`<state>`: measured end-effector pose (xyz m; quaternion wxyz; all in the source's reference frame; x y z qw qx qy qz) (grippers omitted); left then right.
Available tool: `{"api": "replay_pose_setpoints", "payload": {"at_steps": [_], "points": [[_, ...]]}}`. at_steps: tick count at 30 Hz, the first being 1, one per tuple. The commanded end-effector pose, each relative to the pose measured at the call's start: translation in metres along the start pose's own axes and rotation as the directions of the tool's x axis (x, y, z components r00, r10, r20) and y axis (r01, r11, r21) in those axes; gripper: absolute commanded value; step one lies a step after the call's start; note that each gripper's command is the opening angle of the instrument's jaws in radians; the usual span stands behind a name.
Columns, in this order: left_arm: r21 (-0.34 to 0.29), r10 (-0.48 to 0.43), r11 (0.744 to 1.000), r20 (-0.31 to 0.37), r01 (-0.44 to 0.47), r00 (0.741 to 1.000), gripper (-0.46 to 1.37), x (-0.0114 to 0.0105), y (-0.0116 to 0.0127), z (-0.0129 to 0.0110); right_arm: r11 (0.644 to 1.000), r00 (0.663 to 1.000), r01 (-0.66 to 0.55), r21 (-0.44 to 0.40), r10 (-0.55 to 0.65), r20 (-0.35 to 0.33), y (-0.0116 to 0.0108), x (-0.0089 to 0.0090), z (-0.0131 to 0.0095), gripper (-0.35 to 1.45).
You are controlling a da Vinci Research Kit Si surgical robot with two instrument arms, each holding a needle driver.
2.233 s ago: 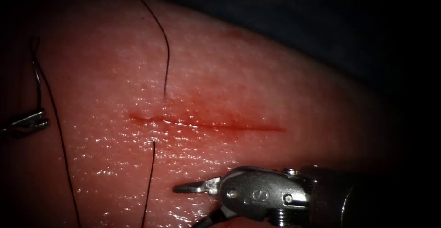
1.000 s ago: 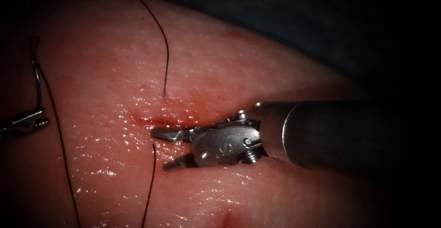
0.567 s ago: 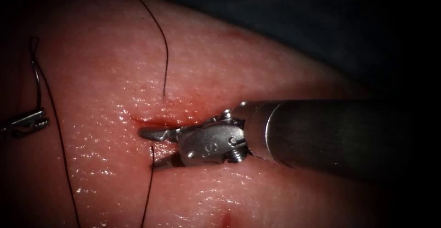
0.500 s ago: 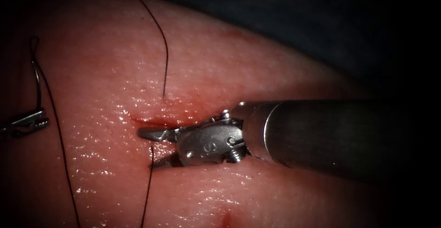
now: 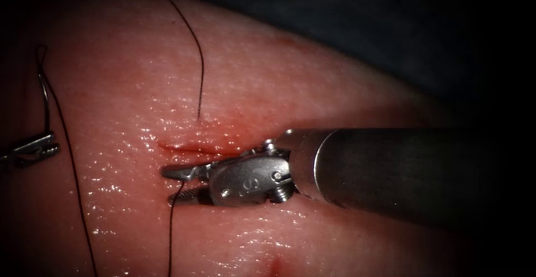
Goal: Wound Closure
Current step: Grasp the long suture end with the right jaws and extract the suture from the incision.
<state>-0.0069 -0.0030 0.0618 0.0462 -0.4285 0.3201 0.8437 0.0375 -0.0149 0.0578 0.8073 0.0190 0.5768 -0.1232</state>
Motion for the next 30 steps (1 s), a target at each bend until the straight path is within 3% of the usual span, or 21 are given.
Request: {"api": "replay_pose_setpoints", "payload": {"at_steps": [1, 5, 18, 30], "points": [[-0.004, 0.0, 1.0, 0.0, 0.0, 1.0, -0.35, 0.0, 0.0, 0.0, 1.0, 1.0, -0.02, 0.013, 0.02, 0.006, -0.0001, 0.0, 0.0, -0.35], [-0.004, 0.0, 1.0, 0.0, 0.0, 1.0, -0.35, 0.0, 0.0, 0.0, 0.985, 0.993, -0.117, 0.124, 0.118, 0.004, -0.0002, -0.0003, 0.0, -0.35], [-0.004, 0.0, 1.0, 0.0, 0.0, 1.0, -0.35, 0.0, 0.0, 0.0, 0.941, 0.949, -0.315, 0.123, 0.312, 0.04, -0.0004, 0.0001, -0.0005, -0.35], [-0.004, 0.0, 1.0, 0.0, 0.0, 1.0, -0.35, 0.0, 0.0, 0.0, 0.934, 0.956, -0.293, 0.206, 0.284, 0.072, -0.0041, 0.0027, -0.0019, -0.35]]}}
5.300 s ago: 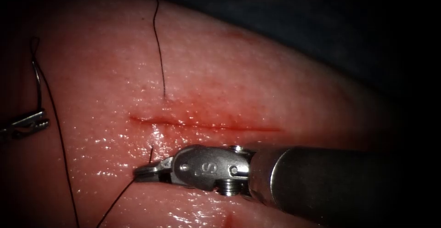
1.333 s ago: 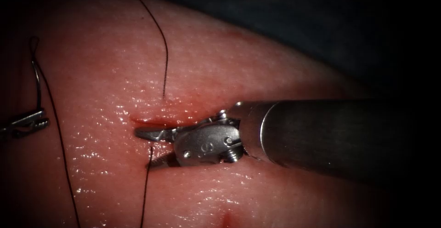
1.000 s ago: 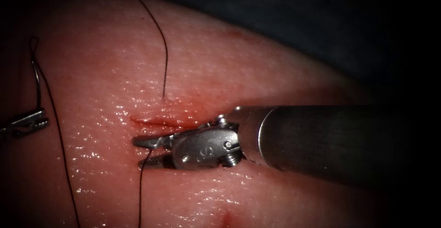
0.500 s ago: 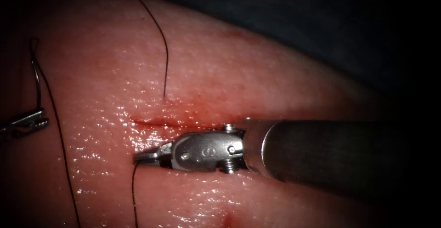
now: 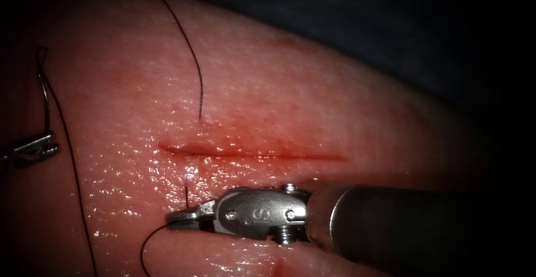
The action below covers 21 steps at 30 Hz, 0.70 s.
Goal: Wound Closure
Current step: Grasp the long suture end with the right jaws and extract the suture from the incision.
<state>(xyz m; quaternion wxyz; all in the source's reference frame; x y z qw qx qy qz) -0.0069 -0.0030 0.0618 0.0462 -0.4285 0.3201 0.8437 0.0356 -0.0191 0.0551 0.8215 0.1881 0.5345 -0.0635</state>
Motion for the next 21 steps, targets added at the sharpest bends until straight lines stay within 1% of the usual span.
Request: {"api": "replay_pose_setpoints", "payload": {"at_steps": [1, 4, 7, 10, 13, 17, 18, 20, 21], "points": [[-0.004, 0.0, 1.0, 0.0, 0.0, 1.0, -0.35, 0.0, 0.0, 0.0, 1.0, 1.0, 0.011, 0.007, -0.011, 0.005, -0.0003, 0.0002, 0.0, -0.35], [-0.004, 0.0, 1.0, 0.0, 0.0, 1.0, -0.35, 0.0, 0.0, 0.0, 0.999, 1.0, 0.015, 0.036, -0.016, 0.005, -0.0013, 0.0009, 0.0003, -0.35], [-0.004, 0.0, 1.0, 0.0, 0.0, 1.0, -0.35, 0.0, 0.0, 0.0, 0.995, 1.0, 0.024, 0.096, -0.023, -0.012, -0.0022, 0.0016, 0.0004, -0.35], [-0.004, 0.0, 1.0, 0.0, 0.0, 1.0, -0.35, 0.0, 0.0, 0.0, 0.989, 0.999, 0.044, 0.139, -0.043, -0.007, -0.0034, 0.0023, 0.0006, -0.35], [-0.004, 0.0, 1.0, 0.0, 0.0, 1.0, -0.35, 0.0, 0.0, 0.0, 0.979, 0.997, 0.074, 0.189, -0.074, -0.007, -0.0049, 0.0035, 0.0008, -0.35], [-0.004, 0.0, 1.0, 0.0, 0.0, 1.0, -0.35, 0.0, 0.0, 0.0, 0.97, 0.998, 0.069, 0.234, -0.069, -0.005, -0.0061, 0.0044, 0.001, -0.35], [-0.004, 0.0, 1.0, 0.0, 0.0, 1.0, -0.35, 0.0, 0.0, 0.0, 0.962, 0.998, 0.066, 0.264, -0.067, -0.004, -0.0067, 0.0049, 0.0011, -0.35], [-0.004, 0.0, 1.0, 0.001, 0.0, 1.0, -0.35, 0.0, 0.0, 0.0, 0.954, 0.998, 0.064, 0.293, -0.067, -0.002, -0.0072, 0.0054, 0.0011, -0.35], [-0.004, 0.0, 1.0, 0.001, 0.0, 1.0, -0.35, 0.0, 0.0, 0.0, 0.945, 0.998, 0.058, 0.32, -0.061, -0.001, -0.0079, 0.006, 0.0013, -0.35]]}}
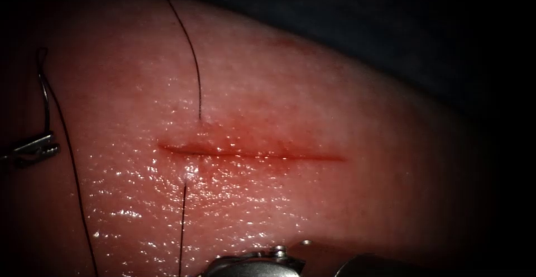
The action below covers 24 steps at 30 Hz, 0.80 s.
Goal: Wound Closure
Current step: Grasp the long suture end with the right jaws and extract the suture from the incision.
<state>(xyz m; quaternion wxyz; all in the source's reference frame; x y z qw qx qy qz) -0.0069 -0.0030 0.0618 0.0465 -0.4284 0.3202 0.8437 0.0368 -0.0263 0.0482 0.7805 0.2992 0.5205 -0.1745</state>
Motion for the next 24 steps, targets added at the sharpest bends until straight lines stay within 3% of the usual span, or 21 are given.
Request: {"api": "replay_pose_setpoints", "payload": {"at_steps": [1, 11, 16, 18, 19, 21, 24], "points": [[-0.004, 0.0, 1.0, 0.0, 0.0, 1.0, -0.35, 0.0, 0.0, 0.0, 1.0, 1.0, -0.007, 0.018, 0.007, 0.003, -0.0002, 0.0002, 0.0002, -0.35], [-0.004, 0.0, 1.0, 0.0, 0.0, 1.0, -0.35, 0.0, 0.0, 0.0, 0.992, 1.0, -0.009, 0.127, 0.008, 0.013, -0.0008, 0.0014, 0.0016, -0.35], [-0.004, 0.001, 1.0, 0.0, -0.001, 1.0, -0.35, 0.0, 0.0, 0.0, 0.992, 1.0, 0.002, 0.13, -0.004, 0.017, -0.0003, 0.0013, 0.0017, -0.35], [-0.004, 0.0, 1.0, 0.0, 0.0, 1.0, -0.35, 0.0, 0.0, 0.0, 0.998, 1.0, 0.002, 0.057, -0.003, 0.01, 0.0, 0.0012, 0.0015, 0.58], [-0.004, 0.0, 1.0, 0.0, 0.0, 1.0, -0.35, 0.0, 0.0, 0.0, 0.999, 1.0, 0.001, 0.041, -0.002, 0.01, 0.0, 0.0012, 0.0014, 0.71], [-0.004, 0.0, 1.0, 0.0, 0.0, 1.0, -0.35, 0.0, 0.0, 0.0, 0.998, 1.0, -0.011, -0.06, 0.012, 0.015, 0.0004, 0.0012, 0.001, 1.23], [-0.004, 0.0, 1.0, 0.0, 0.0, 1.0, -0.35, 0.0, 0.0, 0.0, 0.987, 0.999, -0.04, -0.153, 0.04, 0.0, 0.0009, 0.0015, -0.0002, 1.36]]}}
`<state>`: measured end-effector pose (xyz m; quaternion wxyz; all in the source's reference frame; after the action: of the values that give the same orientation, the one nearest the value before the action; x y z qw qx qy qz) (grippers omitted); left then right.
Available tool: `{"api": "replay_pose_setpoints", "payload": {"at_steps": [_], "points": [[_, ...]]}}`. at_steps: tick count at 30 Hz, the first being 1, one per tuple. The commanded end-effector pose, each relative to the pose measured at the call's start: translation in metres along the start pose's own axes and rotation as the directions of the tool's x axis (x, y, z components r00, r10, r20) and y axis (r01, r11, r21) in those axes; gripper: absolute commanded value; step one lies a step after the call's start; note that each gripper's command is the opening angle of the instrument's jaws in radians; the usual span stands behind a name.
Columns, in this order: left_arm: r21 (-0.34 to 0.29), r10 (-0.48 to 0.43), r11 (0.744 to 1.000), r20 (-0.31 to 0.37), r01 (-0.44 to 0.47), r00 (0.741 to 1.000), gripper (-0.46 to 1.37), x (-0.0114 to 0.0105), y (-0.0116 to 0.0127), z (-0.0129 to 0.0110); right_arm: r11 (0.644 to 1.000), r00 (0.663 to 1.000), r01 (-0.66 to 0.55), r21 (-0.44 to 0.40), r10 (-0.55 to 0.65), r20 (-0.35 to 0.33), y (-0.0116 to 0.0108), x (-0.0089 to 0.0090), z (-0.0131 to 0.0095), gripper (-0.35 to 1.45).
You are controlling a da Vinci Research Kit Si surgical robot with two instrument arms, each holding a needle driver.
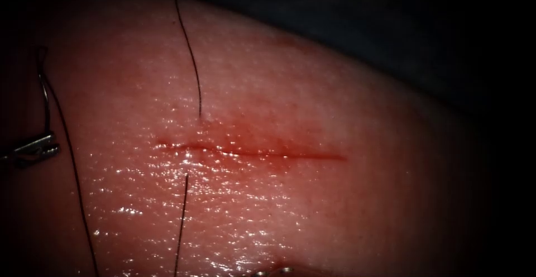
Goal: Wound Closure
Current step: Grasp the long suture end with the right jaws and extract the suture from the incision.
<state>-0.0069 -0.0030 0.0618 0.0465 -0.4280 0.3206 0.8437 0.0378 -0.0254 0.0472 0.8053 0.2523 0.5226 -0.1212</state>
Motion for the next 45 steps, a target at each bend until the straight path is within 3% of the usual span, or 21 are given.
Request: {"api": "replay_pose_setpoints", "payload": {"at_steps": [1, 10, 14, 20, 28, 39, 45], "points": [[-0.005, 0.0, 1.0, 0.0, 0.0, 1.0, -0.35, 0.0, 0.0, 0.0, 0.999, 1.0, -0.001, -0.032, 0.001, -0.01, 0.0001, 0.0002, -0.0005, 1.39], [-0.005, 0.0, 1.0, 0.0, 0.0, 1.0, -0.35, 0.0, 0.0, 0.0, 0.979, 0.998, 0.047, -0.2, -0.055, -0.037, 0.0019, 0.0011, -0.0059, 1.43], [-0.005, 0.0, 1.0, 0.0, 0.0, 1.0, -0.35, 0.0, 0.0, 0.0, 0.955, 0.995, 0.072, -0.287, -0.087, -0.042, 0.0026, 0.0006, -0.0093, 1.44], [-0.004, 0.0, 1.0, 0.001, 0.0, 1.0, -0.35, 0.0, 0.0, 0.0001, 0.917, 0.99, 0.118, -0.381, -0.137, -0.021, 0.004, -0.0012, -0.0117, 1.43], [0.0, 0.0, 1.0, 0.001, 0.0, 1.0, -0.35, 0.0001, 0.0001, 0.0001, 0.854, 0.976, 0.208, -0.477, -0.213, 0.045, 0.0071, -0.0038, -0.0113, 1.43], [0.0, 0.0, 1.0, 0.001, 0.0, 1.0, -0.35, 0.0001, 0.0001, 0.0001, 0.841, 0.966, 0.247, -0.482, -0.25, 0.059, 0.01, -0.0072, -0.0072, 1.43], [0.0, 0.0, 1.0, 0.001, 0.0, 1.0, -0.35, 0.0001, 0.0001, 0.0001, 0.849, 0.964, 0.261, -0.46, -0.256, 0.075, 0.0107, -0.0078, -0.0055, 1.42]]}}
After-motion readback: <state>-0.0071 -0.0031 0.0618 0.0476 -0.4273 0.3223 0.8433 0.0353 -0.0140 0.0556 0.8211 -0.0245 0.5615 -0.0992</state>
